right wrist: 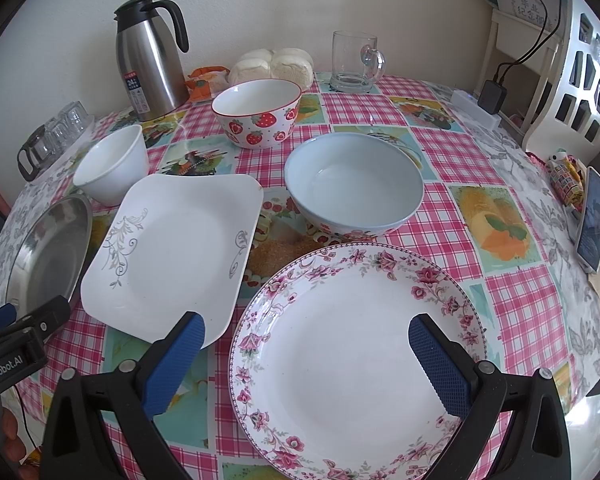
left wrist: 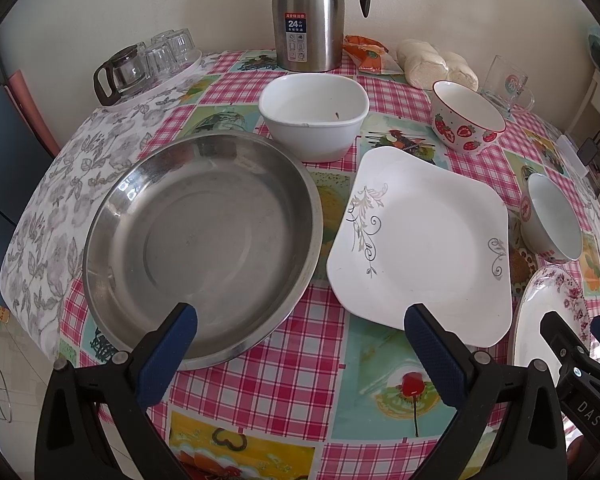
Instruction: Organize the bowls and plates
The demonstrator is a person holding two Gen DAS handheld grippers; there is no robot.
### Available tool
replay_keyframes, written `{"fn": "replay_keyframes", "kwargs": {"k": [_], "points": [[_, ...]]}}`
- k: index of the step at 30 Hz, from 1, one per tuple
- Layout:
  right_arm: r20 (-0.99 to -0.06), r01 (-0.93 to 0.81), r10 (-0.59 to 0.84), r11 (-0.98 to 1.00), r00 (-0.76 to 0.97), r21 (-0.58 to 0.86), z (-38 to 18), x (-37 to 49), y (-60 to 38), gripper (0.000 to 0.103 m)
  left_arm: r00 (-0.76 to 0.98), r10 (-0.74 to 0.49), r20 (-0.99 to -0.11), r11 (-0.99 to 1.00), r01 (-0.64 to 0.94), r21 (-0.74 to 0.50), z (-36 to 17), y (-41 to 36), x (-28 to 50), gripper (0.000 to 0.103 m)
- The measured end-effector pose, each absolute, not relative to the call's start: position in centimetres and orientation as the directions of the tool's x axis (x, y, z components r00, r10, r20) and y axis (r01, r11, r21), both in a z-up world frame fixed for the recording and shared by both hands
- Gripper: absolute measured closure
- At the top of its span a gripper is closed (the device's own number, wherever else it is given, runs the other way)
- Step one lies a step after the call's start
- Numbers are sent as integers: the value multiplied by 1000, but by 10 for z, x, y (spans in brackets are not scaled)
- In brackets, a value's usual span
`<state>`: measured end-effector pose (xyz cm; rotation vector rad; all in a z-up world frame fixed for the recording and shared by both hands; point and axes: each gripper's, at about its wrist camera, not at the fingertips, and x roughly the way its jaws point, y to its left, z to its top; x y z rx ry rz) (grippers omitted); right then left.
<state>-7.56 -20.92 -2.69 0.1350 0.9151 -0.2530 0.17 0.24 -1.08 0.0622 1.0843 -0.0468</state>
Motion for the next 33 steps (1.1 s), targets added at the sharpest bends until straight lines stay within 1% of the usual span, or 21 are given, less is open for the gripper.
{"fn": "replay_keyframes", "kwargs": {"k": [28,33], "points": [[-801,276,-160,961,577,7,-29,-75,-210,0,461,-15,-887,998,63,16,-10,6,2,0],[-791,250,-142,968,595,13,-26,-75,-206,0,492,14,-870,1000,6,20,-2,16,4,0]]}}
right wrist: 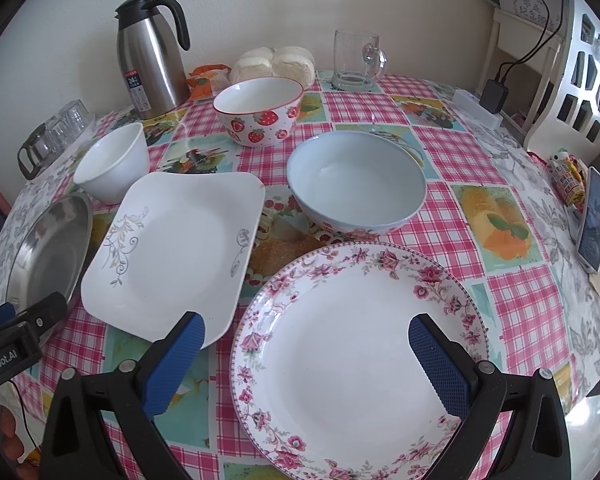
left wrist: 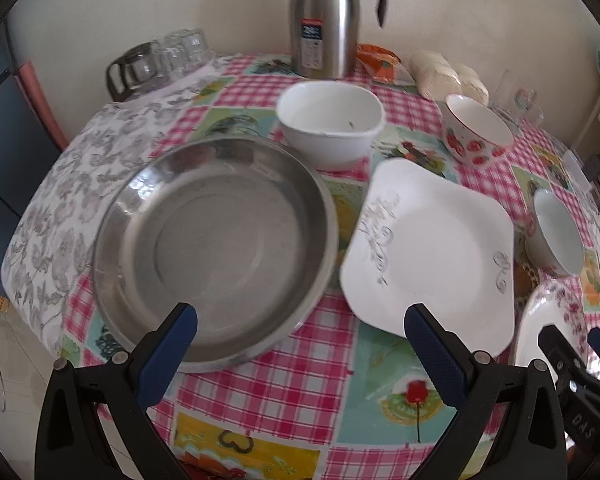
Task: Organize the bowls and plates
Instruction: 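Move the left tool to the steel basin rim and close on it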
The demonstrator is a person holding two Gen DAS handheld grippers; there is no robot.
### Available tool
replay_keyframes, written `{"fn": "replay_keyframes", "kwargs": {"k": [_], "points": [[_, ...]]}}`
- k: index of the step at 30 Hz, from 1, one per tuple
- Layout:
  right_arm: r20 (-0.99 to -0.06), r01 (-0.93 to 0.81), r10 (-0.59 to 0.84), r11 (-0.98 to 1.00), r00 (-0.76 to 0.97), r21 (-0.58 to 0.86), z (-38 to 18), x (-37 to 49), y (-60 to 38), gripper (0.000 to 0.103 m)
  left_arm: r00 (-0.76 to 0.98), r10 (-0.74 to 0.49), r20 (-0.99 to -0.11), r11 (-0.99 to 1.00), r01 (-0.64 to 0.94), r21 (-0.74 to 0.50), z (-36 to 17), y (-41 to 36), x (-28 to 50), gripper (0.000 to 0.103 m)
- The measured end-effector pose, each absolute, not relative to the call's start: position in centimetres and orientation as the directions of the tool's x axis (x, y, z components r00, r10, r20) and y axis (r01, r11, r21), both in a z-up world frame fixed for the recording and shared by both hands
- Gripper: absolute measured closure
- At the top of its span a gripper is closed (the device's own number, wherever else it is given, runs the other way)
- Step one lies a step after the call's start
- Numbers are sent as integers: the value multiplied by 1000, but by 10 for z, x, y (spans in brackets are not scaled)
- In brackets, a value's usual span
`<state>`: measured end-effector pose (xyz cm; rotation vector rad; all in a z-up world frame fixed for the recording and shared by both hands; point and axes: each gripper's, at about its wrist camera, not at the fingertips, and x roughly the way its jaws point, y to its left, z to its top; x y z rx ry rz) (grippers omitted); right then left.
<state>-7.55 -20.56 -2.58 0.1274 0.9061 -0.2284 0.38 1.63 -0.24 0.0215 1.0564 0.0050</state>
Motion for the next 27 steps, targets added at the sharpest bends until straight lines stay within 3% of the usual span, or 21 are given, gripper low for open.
{"fn": "replay_keyframes", "kwargs": {"k": [10,19,27], "points": [[-753,166,-93,986,651,22,-13,-64,-177,0,540,156,-827,977,-207,49,10,73,10,0],[-725,38,37,996,688,86,-9,-49,-140,0,530,138,-837,932,-355,-72,6,128,16,0],[-716,-76,132,991,685,110,-11,-33,-99,0,556,76,-827,905,-387,-177,-3,160,19,0]]}}
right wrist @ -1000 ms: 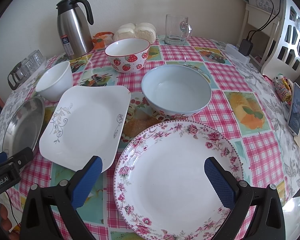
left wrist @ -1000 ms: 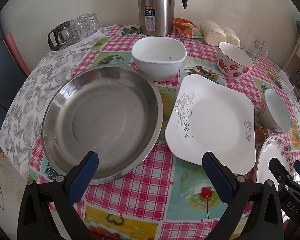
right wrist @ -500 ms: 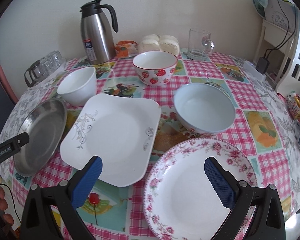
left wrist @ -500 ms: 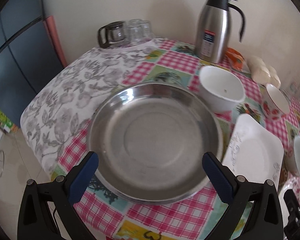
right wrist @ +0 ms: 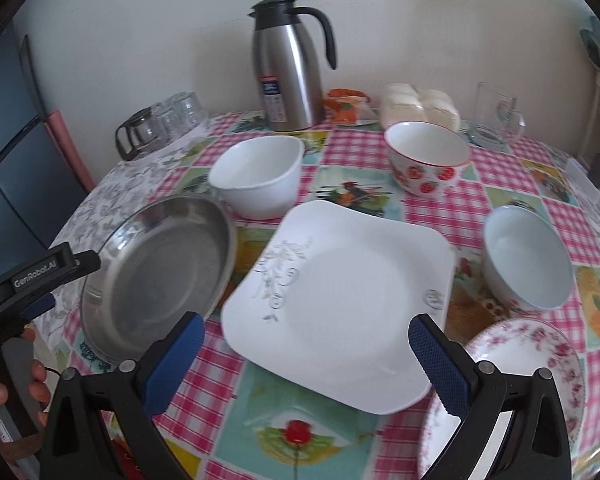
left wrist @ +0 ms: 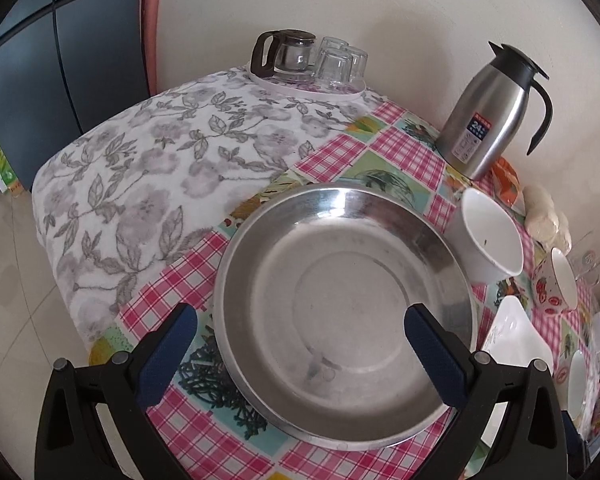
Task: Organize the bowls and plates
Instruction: 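Move the left tool to the steel basin rim and close on it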
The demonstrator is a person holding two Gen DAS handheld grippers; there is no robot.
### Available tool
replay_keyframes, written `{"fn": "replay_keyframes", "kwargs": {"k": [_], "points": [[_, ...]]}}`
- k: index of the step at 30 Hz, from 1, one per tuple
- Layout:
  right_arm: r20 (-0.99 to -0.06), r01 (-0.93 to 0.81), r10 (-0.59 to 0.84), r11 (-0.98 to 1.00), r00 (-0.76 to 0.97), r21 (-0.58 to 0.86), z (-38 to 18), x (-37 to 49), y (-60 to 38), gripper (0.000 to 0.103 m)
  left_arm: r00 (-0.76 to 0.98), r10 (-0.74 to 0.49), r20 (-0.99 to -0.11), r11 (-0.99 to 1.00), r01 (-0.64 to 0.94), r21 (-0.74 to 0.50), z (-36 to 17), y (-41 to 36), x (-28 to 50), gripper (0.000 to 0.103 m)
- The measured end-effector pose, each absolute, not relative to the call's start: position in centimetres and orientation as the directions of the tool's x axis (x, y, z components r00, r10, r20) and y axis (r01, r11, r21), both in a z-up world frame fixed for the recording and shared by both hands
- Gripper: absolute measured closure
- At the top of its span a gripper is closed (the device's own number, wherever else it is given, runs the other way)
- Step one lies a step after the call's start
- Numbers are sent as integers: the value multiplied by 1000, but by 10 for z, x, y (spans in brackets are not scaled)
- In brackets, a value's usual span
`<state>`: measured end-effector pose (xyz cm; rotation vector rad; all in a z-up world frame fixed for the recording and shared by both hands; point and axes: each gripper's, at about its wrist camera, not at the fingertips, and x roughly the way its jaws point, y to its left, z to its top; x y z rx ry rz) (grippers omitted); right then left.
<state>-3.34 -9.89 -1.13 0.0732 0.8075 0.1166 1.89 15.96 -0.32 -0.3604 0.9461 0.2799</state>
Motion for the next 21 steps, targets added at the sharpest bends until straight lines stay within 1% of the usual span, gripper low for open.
{"fn": "replay_keyframes", "kwargs": {"k": [4,6,8,10,15,21], "points": [[-714,-93,152,988,683,122,-13,-23,-85,0,569,81,-818,903,-389,-181,-5,168,20,0],[-714,-108,155,988,683,111,-15,-18,-77,4,578,79,-812,899,-393,-192,-6,173,21,0],[-720,-127,163,986,674,105,-18,-12,-71,12,585,69,-808,896,-392,-207,-7,176,21,0],[-725,-147,179,983,666,108,-21,-4,-65,17,583,54,-811,891,-394,-224,-9,181,23,0],[-724,-194,226,972,652,129,-25,10,-51,24,551,-15,-835,855,-426,-296,-19,194,27,0],[-743,-214,257,964,618,156,-35,29,-39,39,523,-26,-852,819,-477,-319,-33,207,26,0]]}}
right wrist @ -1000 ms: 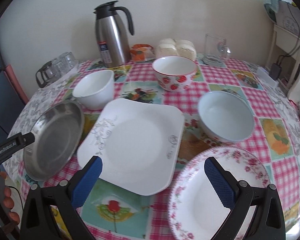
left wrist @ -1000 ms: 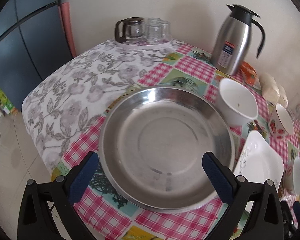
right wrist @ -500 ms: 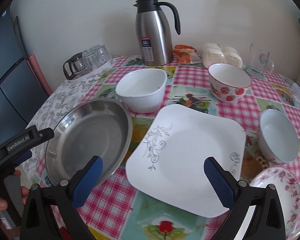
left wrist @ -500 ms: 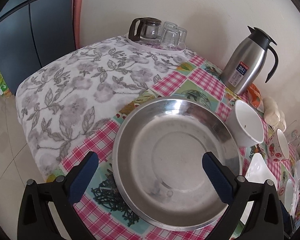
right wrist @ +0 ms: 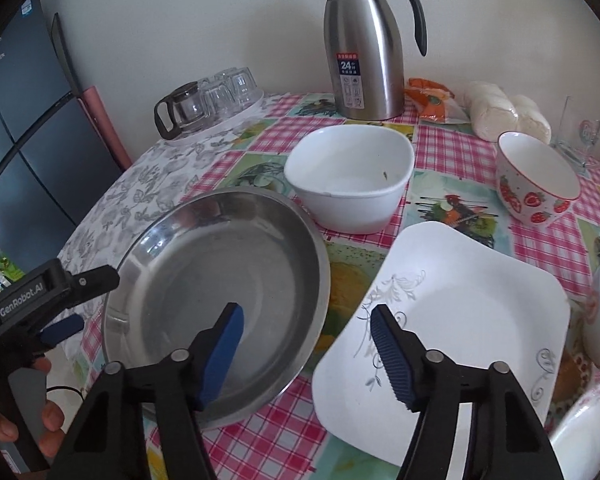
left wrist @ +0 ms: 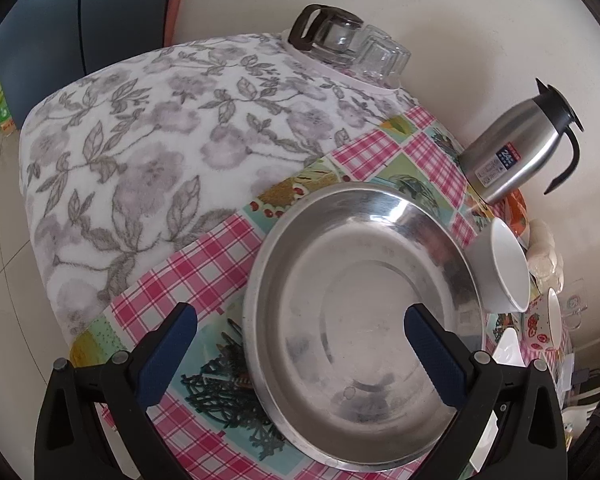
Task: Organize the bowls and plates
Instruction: 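Move the left tool to the steel basin rim and close on it, then lift the steel basin with the left tool and tilt it upright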
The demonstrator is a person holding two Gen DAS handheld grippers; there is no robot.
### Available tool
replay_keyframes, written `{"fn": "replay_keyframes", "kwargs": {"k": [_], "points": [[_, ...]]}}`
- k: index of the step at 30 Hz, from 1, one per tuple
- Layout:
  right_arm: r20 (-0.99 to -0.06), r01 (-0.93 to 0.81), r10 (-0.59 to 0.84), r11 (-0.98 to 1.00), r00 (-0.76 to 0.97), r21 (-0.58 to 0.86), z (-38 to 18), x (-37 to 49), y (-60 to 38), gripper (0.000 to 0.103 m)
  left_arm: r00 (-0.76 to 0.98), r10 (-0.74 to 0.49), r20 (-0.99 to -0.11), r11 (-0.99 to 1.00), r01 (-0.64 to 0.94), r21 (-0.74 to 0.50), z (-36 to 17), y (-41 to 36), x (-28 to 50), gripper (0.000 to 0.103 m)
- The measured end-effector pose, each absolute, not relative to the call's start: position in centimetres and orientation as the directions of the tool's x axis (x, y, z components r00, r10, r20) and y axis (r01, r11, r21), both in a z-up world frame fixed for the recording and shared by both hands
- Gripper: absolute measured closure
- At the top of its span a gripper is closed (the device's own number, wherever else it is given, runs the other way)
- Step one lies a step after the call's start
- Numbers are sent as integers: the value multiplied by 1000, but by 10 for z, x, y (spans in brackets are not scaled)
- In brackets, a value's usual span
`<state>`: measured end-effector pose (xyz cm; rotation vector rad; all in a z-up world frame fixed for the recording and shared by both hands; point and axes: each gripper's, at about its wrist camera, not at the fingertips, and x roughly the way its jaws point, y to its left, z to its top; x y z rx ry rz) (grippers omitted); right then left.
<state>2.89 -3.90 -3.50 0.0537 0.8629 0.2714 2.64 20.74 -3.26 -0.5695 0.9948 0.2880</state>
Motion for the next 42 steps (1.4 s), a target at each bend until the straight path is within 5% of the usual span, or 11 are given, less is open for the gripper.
{"fn": "replay_keyframes", "kwargs": {"k": [4,21,28,34,42], "points": [[-750,-219,291,956,594,197,-40,40,-37,51,519,-27,-854,807,-493,-325,-37,215,27,1],[-780,-187,289,957,555,222,-58,67,-34,72,454,-88,-887,807,-489,-330,-63,220,38,62],[-787,-177,290,957,544,229,-64,69,-33,77,474,-81,-877,807,-485,-336,-66,223,46,69],[-787,-164,291,957,544,241,-64,68,-35,80,481,-69,-874,798,-500,-338,-68,230,41,87],[-770,-169,342,939,538,300,-57,60,-42,81,526,-104,-844,759,-507,-409,-63,240,27,90]]}}
